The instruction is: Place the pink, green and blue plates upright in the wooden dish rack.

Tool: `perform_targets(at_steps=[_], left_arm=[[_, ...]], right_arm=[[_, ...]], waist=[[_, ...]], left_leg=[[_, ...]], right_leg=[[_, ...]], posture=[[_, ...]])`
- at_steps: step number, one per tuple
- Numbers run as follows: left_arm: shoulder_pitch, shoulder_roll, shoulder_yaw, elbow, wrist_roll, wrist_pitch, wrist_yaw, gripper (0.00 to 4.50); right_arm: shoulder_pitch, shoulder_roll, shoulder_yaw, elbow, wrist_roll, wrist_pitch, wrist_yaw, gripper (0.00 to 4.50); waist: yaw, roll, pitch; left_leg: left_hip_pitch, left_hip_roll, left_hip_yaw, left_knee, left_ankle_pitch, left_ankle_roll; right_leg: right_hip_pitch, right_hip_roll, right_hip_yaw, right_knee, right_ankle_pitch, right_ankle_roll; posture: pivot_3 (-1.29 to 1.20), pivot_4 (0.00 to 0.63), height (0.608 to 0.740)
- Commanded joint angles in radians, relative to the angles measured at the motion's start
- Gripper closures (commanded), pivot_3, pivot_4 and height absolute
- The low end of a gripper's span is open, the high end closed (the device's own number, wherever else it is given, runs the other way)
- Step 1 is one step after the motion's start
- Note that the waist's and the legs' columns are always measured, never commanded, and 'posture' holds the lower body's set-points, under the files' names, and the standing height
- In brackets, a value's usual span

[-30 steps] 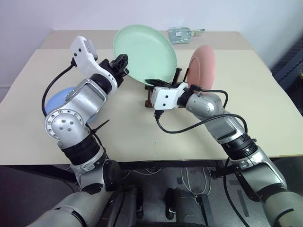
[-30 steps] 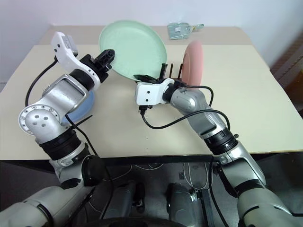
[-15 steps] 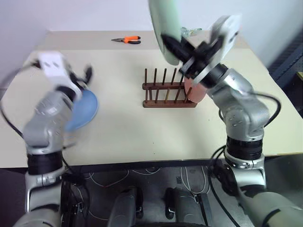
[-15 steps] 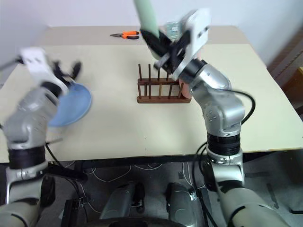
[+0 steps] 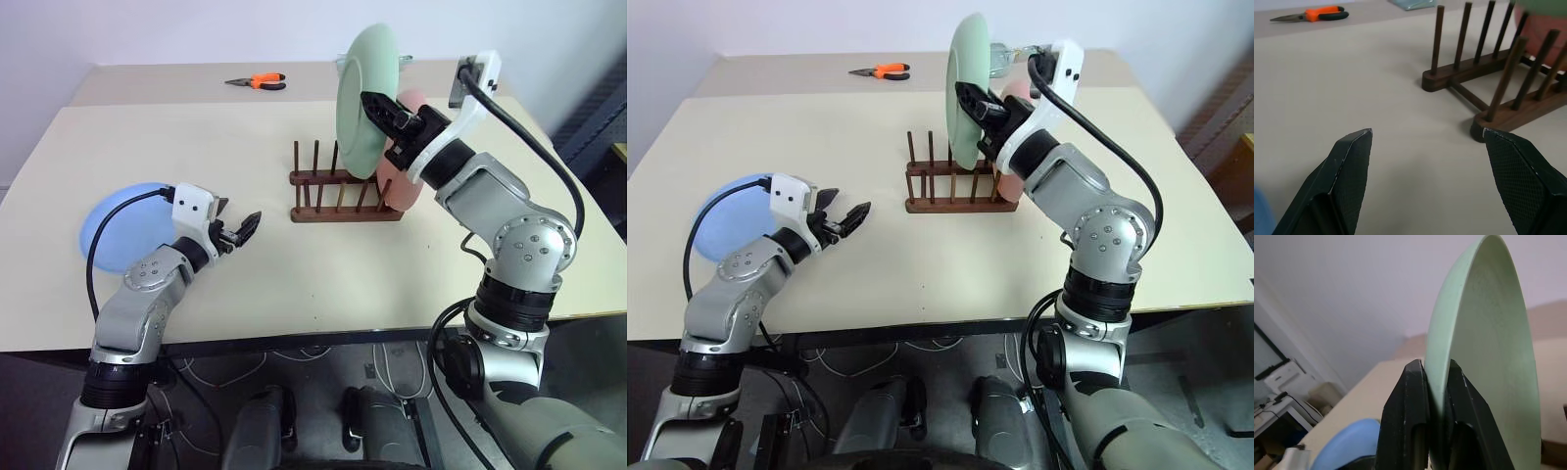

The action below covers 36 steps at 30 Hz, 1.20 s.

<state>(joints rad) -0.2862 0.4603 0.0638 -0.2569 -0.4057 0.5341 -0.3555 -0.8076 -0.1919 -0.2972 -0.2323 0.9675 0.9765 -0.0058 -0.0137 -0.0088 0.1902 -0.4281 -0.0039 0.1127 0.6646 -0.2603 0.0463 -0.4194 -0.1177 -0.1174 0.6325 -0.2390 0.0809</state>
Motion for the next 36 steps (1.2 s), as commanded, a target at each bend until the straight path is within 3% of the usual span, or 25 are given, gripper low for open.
perform_targets(at_steps=[1,5,9,12,18,22,25,26,27,28,29,36], left_arm=[[0.007,-0.004,0.019,-0.043,-0.001,-0.006,-0.01,0.82],[0.013,-0.01,0.012,-0.048,0.013,-0.007,-0.011,0.82],[0.016,-0.019,0.016,-0.054,0.011,-0.008,-0.009,0.77],[0.011,-0.031,0.026,-0.057,-0.002,-0.008,-0.011,0.02],[-0.014,-0.072,0.098,-0.052,-0.01,-0.011,0.063,0.02],[-0.109,-0.125,0.259,0.033,0.087,-0.011,0.354,0.02],[-0.182,-0.137,0.387,0.103,0.22,0.097,0.665,0.02],[-0.195,-0.148,0.444,0.103,0.243,0.146,0.751,0.0],[-0.201,-0.161,0.49,0.092,0.252,0.19,0.803,0.0],[-0.207,-0.175,0.523,0.08,0.246,0.216,0.831,0.0],[-0.213,-0.186,0.543,0.068,0.241,0.233,0.846,0.0],[-0.273,-0.282,0.663,0.036,0.135,0.449,0.874,0.0]], right_arm=[[-0.025,-0.01,-0.013,0.019,0.024,0.002,-0.004,4.5],[-0.047,-0.024,0.01,0.08,-0.024,-0.003,0.003,4.5],[-0.065,-0.072,0.087,0.093,-0.122,-0.052,0.071,2.97],[-0.053,-0.176,0.254,0.059,-0.329,-0.187,0.173,1.48],[-0.046,-0.362,0.475,0.048,-0.733,-0.561,0.319,1.48],[-0.039,-0.422,0.486,0.081,-0.931,-0.774,0.303,1.48],[-0.035,-0.435,0.449,0.089,-0.958,-0.908,0.338,1.48],[-0.032,-0.435,0.451,0.074,-0.94,-0.943,0.385,0.93],[-0.025,-0.434,0.465,0.057,-0.931,-0.973,0.431,0.66],[-0.02,-0.43,0.477,0.047,-0.931,-0.992,0.463,0.16],[-0.01,-0.415,0.488,0.038,-0.926,-0.993,0.483,0.07],[0.076,-0.336,0.54,-0.005,-0.952,-0.999,0.563,0.07]], waist=[[0.0,0.0,0.0],[-0.001,0.0,0.0],[-0.001,0.0,0.0],[0.0,0.0,0.0],[0.0,0.0,0.0],[0.002,-0.001,0.0],[0.0,-0.002,0.0],[-0.003,-0.001,0.0],[-0.004,-0.001,0.0],[-0.004,-0.001,0.0],[0.0,-0.002,0.0],[0.025,-0.005,0.0]], left_leg=[[0.0,0.0,0.0,0.0,0.0,0.0],[0.0,0.0,0.0,0.0,0.0,0.0],[0.0,0.0,0.0,0.0,0.0,0.0],[0.0,0.0,0.0,0.0,0.0,0.0],[-0.001,0.0,0.001,0.0,0.0,0.001],[-0.001,0.0,0.0,0.001,0.0,0.0],[-0.001,0.0,0.0,0.001,0.0,0.0],[0.0,0.0,0.0,0.001,0.0,0.0],[0.0,0.0,0.0,0.001,0.0,0.0],[0.0,0.001,0.0,0.001,0.0,0.001],[0.0,0.001,0.0,0.001,0.0,0.001],[0.001,0.0,-0.004,0.003,0.0,0.0]], right_leg=[[0.0,0.0,0.0,0.0,0.0,0.0],[0.0,0.0,0.0,0.0,0.0,0.0],[0.0,0.0,0.0,0.0,0.0,0.0],[0.0,0.0,0.0,0.0,0.0,0.0],[-0.001,0.0,0.0,0.0,0.0,0.0],[-0.001,0.0,0.0,0.0,0.0,0.0],[0.0,0.0,0.0,0.0,0.0,0.001],[0.0,0.0,0.0,0.0,0.0,0.001],[0.0,0.0,0.0,0.0,0.0,0.001],[0.0,0.0,0.0,-0.001,0.0,0.001],[0.001,0.0,0.0,-0.001,0.0,0.001],[0.007,-0.001,-0.004,-0.003,0.0,0.001]], posture=[[0.0,0.15,0.74],[0.0,0.15,0.74],[0.0,0.15,0.74],[0.0,0.15,0.74],[0.0,0.15,0.74],[0.0,0.15,0.74],[0.0,0.15,0.74],[0.0,0.15,0.74],[0.0,0.15,0.74],[0.0,0.15,0.74],[0.0,0.15,0.74],[0.0,0.15,0.74]])
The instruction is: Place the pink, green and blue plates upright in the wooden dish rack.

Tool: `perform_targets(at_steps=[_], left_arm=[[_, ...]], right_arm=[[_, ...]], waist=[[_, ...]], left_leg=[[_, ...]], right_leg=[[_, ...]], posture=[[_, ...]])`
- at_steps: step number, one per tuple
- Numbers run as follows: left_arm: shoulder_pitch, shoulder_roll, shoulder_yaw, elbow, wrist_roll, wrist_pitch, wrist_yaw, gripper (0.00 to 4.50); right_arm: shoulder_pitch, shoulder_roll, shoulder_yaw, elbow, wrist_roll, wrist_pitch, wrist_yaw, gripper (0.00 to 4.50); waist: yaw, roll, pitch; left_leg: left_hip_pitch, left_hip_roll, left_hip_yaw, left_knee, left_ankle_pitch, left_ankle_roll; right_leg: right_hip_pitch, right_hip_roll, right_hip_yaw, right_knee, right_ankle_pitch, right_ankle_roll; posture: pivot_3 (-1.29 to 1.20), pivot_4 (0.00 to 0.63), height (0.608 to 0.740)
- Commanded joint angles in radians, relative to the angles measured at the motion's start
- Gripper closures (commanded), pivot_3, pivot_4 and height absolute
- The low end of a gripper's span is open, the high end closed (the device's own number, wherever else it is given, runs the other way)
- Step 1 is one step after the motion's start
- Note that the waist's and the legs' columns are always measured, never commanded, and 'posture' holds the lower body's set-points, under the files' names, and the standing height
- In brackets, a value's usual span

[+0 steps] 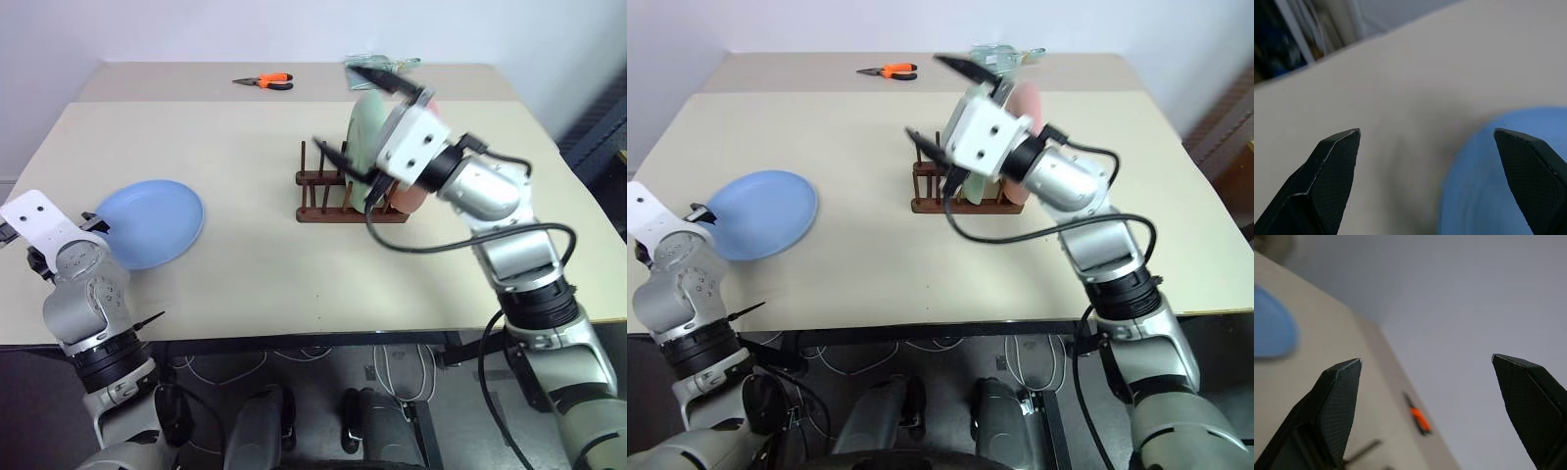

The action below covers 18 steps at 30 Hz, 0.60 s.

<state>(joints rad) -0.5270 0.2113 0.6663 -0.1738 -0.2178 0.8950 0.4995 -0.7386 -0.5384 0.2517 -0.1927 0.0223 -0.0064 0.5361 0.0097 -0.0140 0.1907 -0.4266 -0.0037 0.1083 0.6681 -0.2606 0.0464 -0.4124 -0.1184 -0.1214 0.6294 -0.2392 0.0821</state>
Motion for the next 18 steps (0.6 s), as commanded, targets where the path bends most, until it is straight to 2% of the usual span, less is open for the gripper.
perform_targets(at_steps=[1,4,7,9,10,14,18], left_arm=[[-0.043,-0.063,0.094,-0.041,-0.099,0.131,0.007,0.25],[-0.065,-0.12,0.174,-0.035,-0.167,0.178,0.009,1.33],[-0.085,-0.138,0.215,-0.039,-0.188,0.185,0.024,2.96],[-0.091,-0.122,0.192,-0.043,-0.186,0.177,0.011,3.97],[-0.086,-0.089,0.125,-0.055,-0.177,0.144,-0.044,4.48],[-0.096,0.013,-0.173,-0.185,-0.149,-0.04,-0.28,4.48],[-0.137,0.019,-0.272,-0.254,-0.189,-0.049,-0.357,4.48]], right_arm=[[0.015,0.015,-0.007,-0.048,-0.013,-0.016,0.028,0.02],[0.026,0.026,-0.007,-0.051,-0.025,-0.013,0.04,0.0],[0.032,0.028,-0.014,-0.046,-0.04,-0.014,0.046,0.0],[0.035,0.028,-0.018,-0.044,-0.048,-0.01,0.047,0.0],[0.036,0.028,-0.02,-0.044,-0.042,0.008,0.055,0.0],[0.032,0.029,0.001,-0.041,-0.04,0.034,0.098,0.0],[0.017,0.042,0.065,-0.002,-0.121,-0.015,0.117,0.0]], waist=[[0.002,0.0,0.0],[0.0,0.0,0.0],[0.0,0.0,0.0],[0.002,0.0,0.0],[0.002,0.0,0.0],[0.003,-0.001,0.001],[-0.002,-0.001,0.0]], left_leg=[[0.0,0.0,0.0,0.0,0.0,0.0],[0.0,0.0,-0.001,0.0,0.0,0.0],[0.002,0.0,-0.001,0.0,0.001,-0.001],[0.002,0.0,-0.001,0.0,0.001,-0.001],[0.002,0.0,-0.001,0.0,0.001,-0.001],[0.001,0.0,-0.001,0.0,0.001,-0.001],[0.001,-0.001,-0.001,0.0,0.0,-0.001]], right_leg=[[0.0,0.0,0.0,0.0,0.0,0.0],[0.0,0.0,0.0,0.0,0.0,0.0],[0.001,0.001,0.0,0.0,0.0,0.0],[0.002,0.001,0.0,0.001,0.0,0.0],[0.002,0.001,0.0,0.001,0.0,0.0],[0.001,0.002,-0.001,0.001,0.0,0.0],[0.002,0.001,-0.001,0.0,0.0,0.0]], posture=[[0.0,0.15,0.74],[0.0,0.15,0.74],[0.0,0.15,0.74],[0.0,0.15,0.74],[0.0,0.15,0.74],[0.0,0.15,0.74],[0.0,0.15,0.74]])
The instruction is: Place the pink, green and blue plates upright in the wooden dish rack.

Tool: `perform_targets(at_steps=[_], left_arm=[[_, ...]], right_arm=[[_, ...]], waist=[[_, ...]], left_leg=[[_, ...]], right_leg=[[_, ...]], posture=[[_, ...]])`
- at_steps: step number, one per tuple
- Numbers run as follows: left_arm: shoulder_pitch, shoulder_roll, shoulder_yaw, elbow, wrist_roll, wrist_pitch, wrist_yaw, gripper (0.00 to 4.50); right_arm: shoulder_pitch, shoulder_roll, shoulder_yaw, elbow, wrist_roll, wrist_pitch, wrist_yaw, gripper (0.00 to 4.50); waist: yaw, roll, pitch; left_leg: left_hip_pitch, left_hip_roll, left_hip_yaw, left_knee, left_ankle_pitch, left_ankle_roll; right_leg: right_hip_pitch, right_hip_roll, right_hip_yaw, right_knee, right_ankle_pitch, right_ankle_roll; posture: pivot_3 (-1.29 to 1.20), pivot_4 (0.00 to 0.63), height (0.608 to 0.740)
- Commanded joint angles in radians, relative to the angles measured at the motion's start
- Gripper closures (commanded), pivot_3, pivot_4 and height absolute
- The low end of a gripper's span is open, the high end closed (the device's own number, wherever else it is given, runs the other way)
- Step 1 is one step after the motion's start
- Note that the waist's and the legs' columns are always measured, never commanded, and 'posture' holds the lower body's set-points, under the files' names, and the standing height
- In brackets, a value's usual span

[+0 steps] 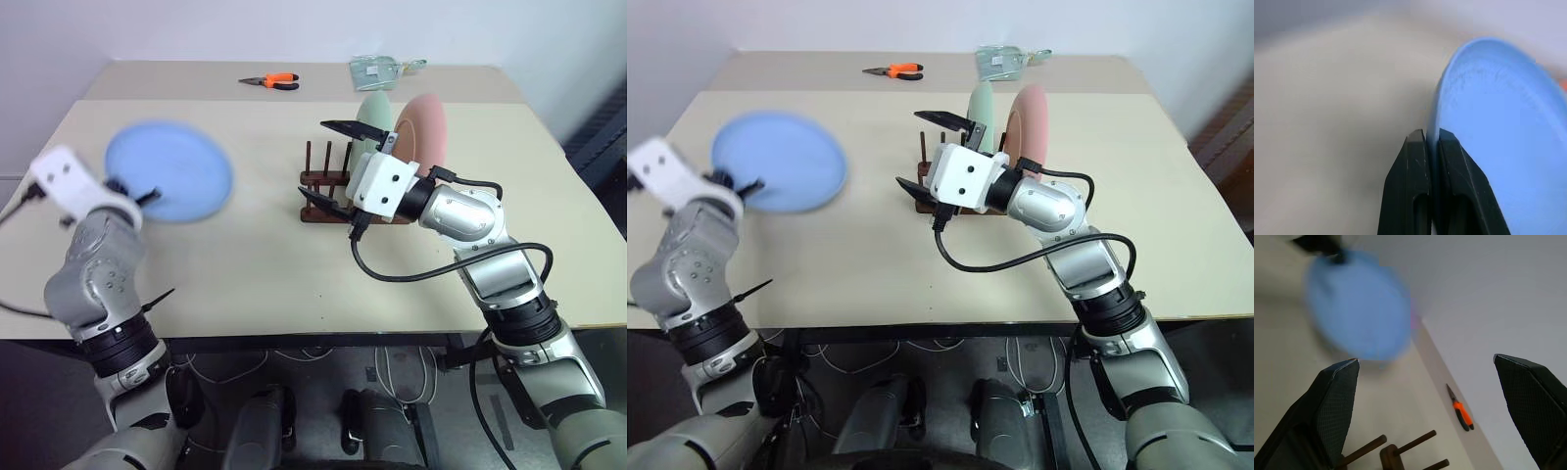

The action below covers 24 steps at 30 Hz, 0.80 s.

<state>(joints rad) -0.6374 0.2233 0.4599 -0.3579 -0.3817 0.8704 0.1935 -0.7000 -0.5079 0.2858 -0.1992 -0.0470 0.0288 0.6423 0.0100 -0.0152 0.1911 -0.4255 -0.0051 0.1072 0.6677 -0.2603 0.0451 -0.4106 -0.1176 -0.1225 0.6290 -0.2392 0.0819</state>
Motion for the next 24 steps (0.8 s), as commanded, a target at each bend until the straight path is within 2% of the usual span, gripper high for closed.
perform_targets(at_steps=[1,4,9,11,14,18,19,21,23,24], left_arm=[[-0.05,0.003,-0.077,-0.08,-0.037,-0.005,-0.051,4.48],[-0.127,-0.026,-0.092,-0.106,-0.081,0.056,-0.026,4.48],[-0.169,-0.08,-0.126,-0.15,-0.108,0.125,0.006,4.48],[-0.17,-0.099,-0.132,-0.165,-0.112,0.138,0.017,4.5],[-0.169,-0.102,-0.138,-0.182,-0.11,0.154,0.022,4.5],[-0.174,-0.097,-0.127,-0.19,-0.128,0.161,0.011,4.5],[-0.177,-0.095,-0.124,-0.192,-0.133,0.152,0.005,4.17],[-0.204,-0.129,-0.06,-0.181,-0.169,0.113,0.029,3.44],[-0.261,-0.185,0.068,-0.143,-0.224,0.036,0.115,2.43],[-0.28,-0.179,0.111,-0.121,-0.214,-0.004,0.146,1.97]], right_arm=[[-0.032,0.026,0.044,0.027,-0.072,-0.062,0.003,0.0],[-0.089,0.082,0.079,0.132,-0.145,-0.121,-0.04,0.0],[-0.166,0.143,0.107,0.269,-0.25,-0.208,-0.106,0.0],[-0.179,0.152,0.114,0.3,-0.284,-0.238,-0.124,0.54],[-0.182,0.153,0.113,0.313,-0.314,-0.264,-0.138,1.87],[-0.169,0.145,0.109,0.309,-0.329,-0.281,-0.135,4.03],[-0.167,0.143,0.107,0.306,-0.333,-0.285,-0.136,4.48],[-0.165,0.14,0.101,0.3,-0.341,-0.288,-0.141,4.5],[-0.167,0.139,0.097,0.295,-0.344,-0.294,-0.141,4.5],[-0.169,0.14,0.093,0.292,-0.341,-0.292,-0.14,4.5]], waist=[[-0.007,0.0,0.0],[-0.028,0.0,0.0],[-0.026,0.0,0.0],[-0.023,0.0,0.0],[-0.021,0.0,0.0],[-0.024,0.0,0.0],[-0.024,0.0,0.0],[-0.024,0.0,0.0],[-0.022,0.0,0.001],[-0.022,0.0,0.001]], left_leg=[[0.0,0.0,0.0,0.0,0.0,0.0],[0.001,0.002,0.0,0.0,0.001,-0.001],[0.001,0.003,0.0,-0.001,0.002,-0.002],[0.001,0.002,0.0,-0.001,0.002,-0.002],[0.0,0.002,-0.001,0.0,0.002,-0.002],[0.001,0.002,-0.001,-0.001,0.002,-0.002],[0.001,0.002,-0.001,-0.001,0.002,-0.002],[0.001,0.002,-0.001,-0.001,0.002,-0.002],[0.0,0.002,-0.001,0.0,0.002,-0.002],[0.0,0.002,-0.002,0.0,0.002,-0.002]], right_leg=[[0.0,0.0,0.0,0.0,0.0,0.0],[0.0,0.001,0.001,0.001,0.0,0.0],[-0.001,0.003,0.001,0.001,0.0,-0.001],[-0.001,0.003,0.001,0.001,0.0,-0.001],[0.0,0.003,0.001,0.001,0.0,0.0],[-0.001,0.004,0.001,0.001,0.0,-0.001],[-0.001,0.004,0.001,0.001,0.0,-0.001],[0.0,0.004,0.001,0.001,0.0,-0.001],[0.0,0.004,0.001,0.001,0.0,-0.001],[0.0,0.003,0.001,0.0,0.0,-0.001]], posture=[[0.0,0.15,0.74],[0.0,0.15,0.74],[0.0,0.15,0.74],[0.0,0.15,0.74],[0.0,0.15,0.74],[0.0,0.15,0.74],[0.0,0.15,0.74],[0.0,0.15,0.74],[0.0,0.15,0.74],[0.0,0.15,0.74]])
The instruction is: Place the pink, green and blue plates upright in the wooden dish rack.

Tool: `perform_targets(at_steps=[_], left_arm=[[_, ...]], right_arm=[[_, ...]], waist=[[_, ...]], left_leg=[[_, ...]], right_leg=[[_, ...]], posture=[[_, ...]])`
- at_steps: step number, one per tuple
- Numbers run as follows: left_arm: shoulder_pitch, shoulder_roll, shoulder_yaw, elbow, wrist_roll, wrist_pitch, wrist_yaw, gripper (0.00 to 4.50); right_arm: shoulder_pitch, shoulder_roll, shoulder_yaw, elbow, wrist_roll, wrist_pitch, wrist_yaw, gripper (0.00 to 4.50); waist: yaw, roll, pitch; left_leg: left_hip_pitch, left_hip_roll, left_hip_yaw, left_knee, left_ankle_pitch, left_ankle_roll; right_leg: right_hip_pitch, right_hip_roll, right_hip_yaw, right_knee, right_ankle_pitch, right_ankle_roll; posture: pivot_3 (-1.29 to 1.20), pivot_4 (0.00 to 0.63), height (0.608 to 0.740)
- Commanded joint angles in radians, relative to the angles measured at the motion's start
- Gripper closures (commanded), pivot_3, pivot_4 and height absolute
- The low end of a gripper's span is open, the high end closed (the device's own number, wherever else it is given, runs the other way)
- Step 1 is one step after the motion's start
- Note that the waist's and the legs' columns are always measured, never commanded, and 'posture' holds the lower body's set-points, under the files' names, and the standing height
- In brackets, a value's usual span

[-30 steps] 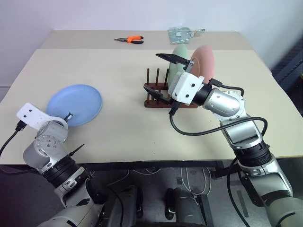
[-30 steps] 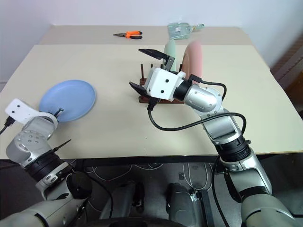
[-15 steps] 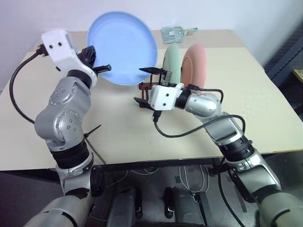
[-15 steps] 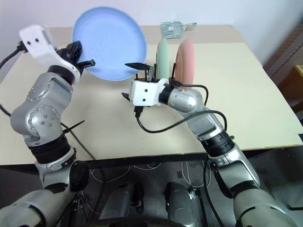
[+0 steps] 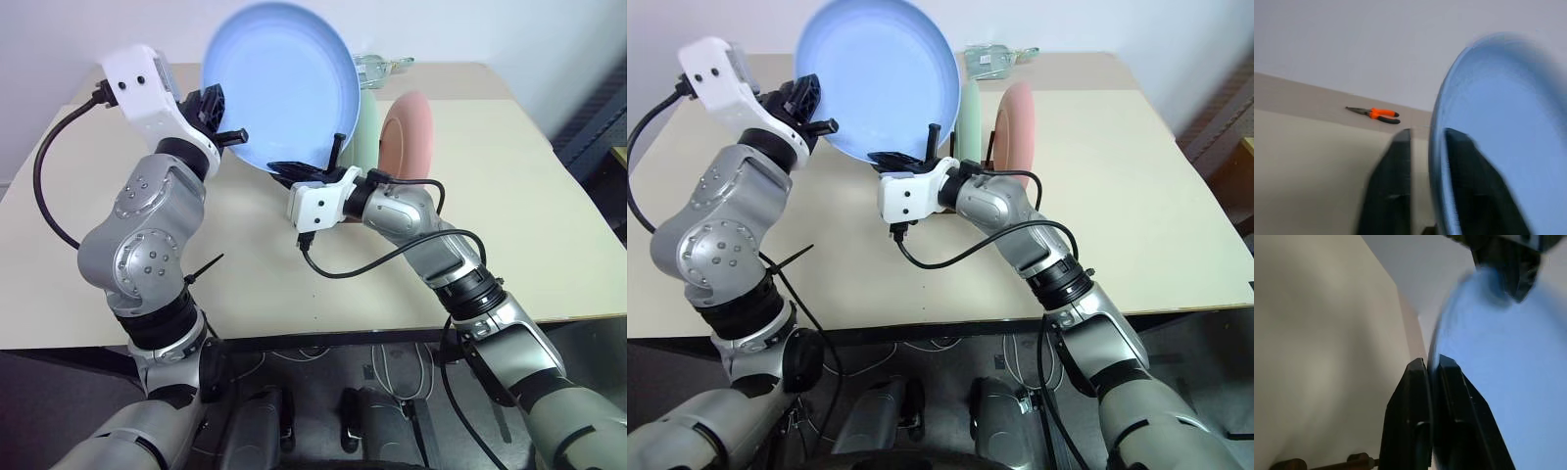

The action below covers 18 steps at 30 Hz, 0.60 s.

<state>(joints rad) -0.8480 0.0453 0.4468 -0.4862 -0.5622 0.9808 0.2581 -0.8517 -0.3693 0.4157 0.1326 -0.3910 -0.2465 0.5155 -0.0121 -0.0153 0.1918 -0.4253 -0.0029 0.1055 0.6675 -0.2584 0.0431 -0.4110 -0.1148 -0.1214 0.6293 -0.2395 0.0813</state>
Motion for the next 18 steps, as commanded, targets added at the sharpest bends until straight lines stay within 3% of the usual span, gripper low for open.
perform_targets(at_steps=[1,2,5,9,14,16,18], left_arm=[[-0.082,0.032,0.166,0.04,-0.004,-0.165,0.103,1.45],[-0.085,0.074,0.193,0.074,0.037,-0.208,0.121,0.97],[-0.039,0.211,0.23,0.188,0.14,-0.292,0.144,0.97],[0.179,0.367,0.049,0.278,0.268,-0.337,-0.026,0.97],[0.408,0.366,-0.144,0.257,0.343,-0.424,-0.171,0.97],[0.494,0.367,-0.225,0.237,0.373,-0.459,-0.23,0.97],[0.552,0.361,-0.276,0.214,0.373,-0.485,-0.287,0.97]], right_arm=[[-0.023,0.003,-0.043,-0.044,0.011,-0.019,-0.011,4.5],[-0.028,0.004,-0.048,-0.049,0.019,-0.024,-0.009,4.5],[-0.043,0.018,-0.081,-0.079,0.089,-0.021,0.011,4.5],[-0.064,0.105,-0.215,-0.197,0.403,0.166,0.074,4.5],[-0.108,0.223,-0.453,-0.359,0.958,0.67,-0.011,4.5],[-0.131,0.282,-0.56,-0.381,1.235,0.852,-0.167,4.5],[-0.147,0.328,-0.627,-0.366,1.377,0.949,-0.32,4.5]], waist=[[-0.002,0.0,0.0],[-0.006,0.0,0.0],[-0.012,0.0,0.0],[-0.002,0.0,0.0],[0.02,-0.002,-0.001],[0.018,-0.002,-0.001],[0.005,-0.001,-0.001]], left_leg=[[0.0,0.0,0.0,0.0,0.0,0.0],[0.001,0.0,0.0,0.0,0.0,0.0],[0.003,0.001,0.001,-0.002,0.001,-0.001],[0.003,0.001,0.001,-0.002,0.001,-0.001],[0.0,-0.001,-0.002,-0.002,0.0,-0.001],[0.0,-0.001,-0.003,-0.002,0.0,-0.001],[0.0,0.0,-0.002,-0.002,-0.002,-0.004]], right_leg=[[0.0,0.0,0.0,0.0,0.0,0.0],[0.0,0.0,0.0,0.0,0.0,0.0],[0.0,0.002,0.0,0.001,0.0,0.0],[0.0,0.004,0.0,0.002,0.0,-0.001],[0.002,0.002,-0.001,0.001,0.0,-0.001],[0.001,0.0,-0.001,0.001,0.0,-0.001],[0.0,-0.002,0.0,0.001,0.0,-0.001]], posture=[[0.0,0.15,0.74],[0.0,0.15,0.74],[0.0,0.15,0.74],[0.0,0.15,0.74],[0.0,0.15,0.74],[0.0,0.15,0.74],[0.0,0.15,0.74]])
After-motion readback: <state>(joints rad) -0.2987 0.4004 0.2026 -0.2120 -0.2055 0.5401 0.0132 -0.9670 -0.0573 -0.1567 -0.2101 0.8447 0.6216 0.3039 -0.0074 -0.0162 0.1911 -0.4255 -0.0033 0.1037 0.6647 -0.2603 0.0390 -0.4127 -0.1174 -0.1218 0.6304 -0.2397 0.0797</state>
